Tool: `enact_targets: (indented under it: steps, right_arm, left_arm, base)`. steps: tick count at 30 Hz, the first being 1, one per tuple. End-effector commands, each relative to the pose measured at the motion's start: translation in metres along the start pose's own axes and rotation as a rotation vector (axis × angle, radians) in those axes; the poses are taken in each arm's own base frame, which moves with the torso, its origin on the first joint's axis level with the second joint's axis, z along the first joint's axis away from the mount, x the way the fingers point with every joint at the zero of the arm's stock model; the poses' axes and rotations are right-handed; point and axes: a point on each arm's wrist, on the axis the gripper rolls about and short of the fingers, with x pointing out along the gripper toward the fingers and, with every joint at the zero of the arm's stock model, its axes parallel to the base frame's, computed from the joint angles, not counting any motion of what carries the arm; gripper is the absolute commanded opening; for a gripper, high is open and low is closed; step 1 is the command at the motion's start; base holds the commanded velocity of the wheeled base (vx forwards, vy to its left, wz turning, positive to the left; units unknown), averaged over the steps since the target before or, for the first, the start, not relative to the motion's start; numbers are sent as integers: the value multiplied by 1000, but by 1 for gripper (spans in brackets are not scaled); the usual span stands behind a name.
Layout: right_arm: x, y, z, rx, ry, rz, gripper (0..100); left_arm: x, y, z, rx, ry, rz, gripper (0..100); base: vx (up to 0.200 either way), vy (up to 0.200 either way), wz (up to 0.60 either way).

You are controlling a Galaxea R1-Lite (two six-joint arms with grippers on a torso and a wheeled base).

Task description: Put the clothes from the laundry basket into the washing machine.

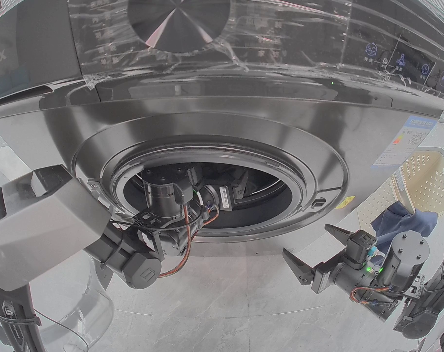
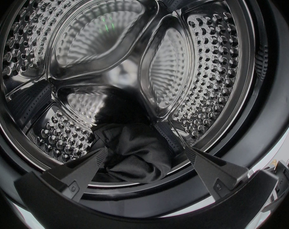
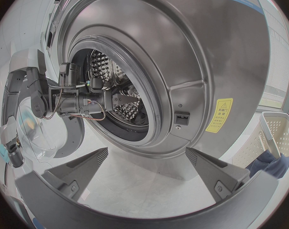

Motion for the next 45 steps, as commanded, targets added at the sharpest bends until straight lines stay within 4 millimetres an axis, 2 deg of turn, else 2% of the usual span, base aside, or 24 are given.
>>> enact_targets:
  steps: [1, 7, 11, 16, 19, 20, 21, 24, 29, 32, 33, 39, 45]
  right_arm:
    - [0, -1, 0, -1, 2, -2, 100]
    - [-2, -1, 0, -1, 2, -2, 100]
    - [-12, -4, 3, -14, -10, -2, 100]
    - [-33, -10, 7, -70, -22, -56, 100]
    - [-39, -10, 13, -76, -47, -106, 100]
    - [-39, -10, 13, -76, -47, -106, 100]
    - [-43, -12, 16, -70, -66, -136, 100]
    - [-49, -16, 17, -67, -69, -168, 100]
    - [-65, -24, 22, -43, -88, -230, 100]
    - [-74, -29, 28, -31, -110, -265, 100]
    - [-79, -35, 28, -32, -97, -292, 100]
    - [-97, -48, 33, -31, -96, -352, 100]
    - [-120, -60, 34, -39, -94, -405, 100]
  left_arm:
    - [3, -1, -10, -2, 6, -6, 100]
    - [-17, -15, -14, 12, 44, -37, 100]
    - [-54, -19, -18, 71, 74, -75, 100]
    - [-111, -11, -21, 111, 102, -122, 100]
    - [-138, -3, -22, 113, 123, -122, 100]
    - [-138, -3, -22, 113, 123, -122, 100]
    - [-158, 0, -17, 113, 113, -138, 100]
    - [-179, 4, -8, 109, 87, -151, 100]
    - [-205, 15, 2, 105, 68, -138, 100]
    - [-217, 21, 5, 103, 58, -119, 100]
    - [-227, 26, 10, 97, 40, -114, 100]
    - [-241, 38, 27, 83, -36, -40, 100]
    - [-270, 52, 42, 98, -68, -2, 100]
  base:
    - [0, 0, 0]
    - [0, 0, 0]
    - [0, 0, 0]
    - [0, 0, 0]
    - [0, 0, 0]
    - [0, 0, 0]
    - [0, 0, 0]
    - [-67, 0, 0]
    - [-200, 0, 0]
    - [0, 0, 0]
    - [0, 0, 0]
    - [-133, 0, 0]
    - [-67, 0, 0]
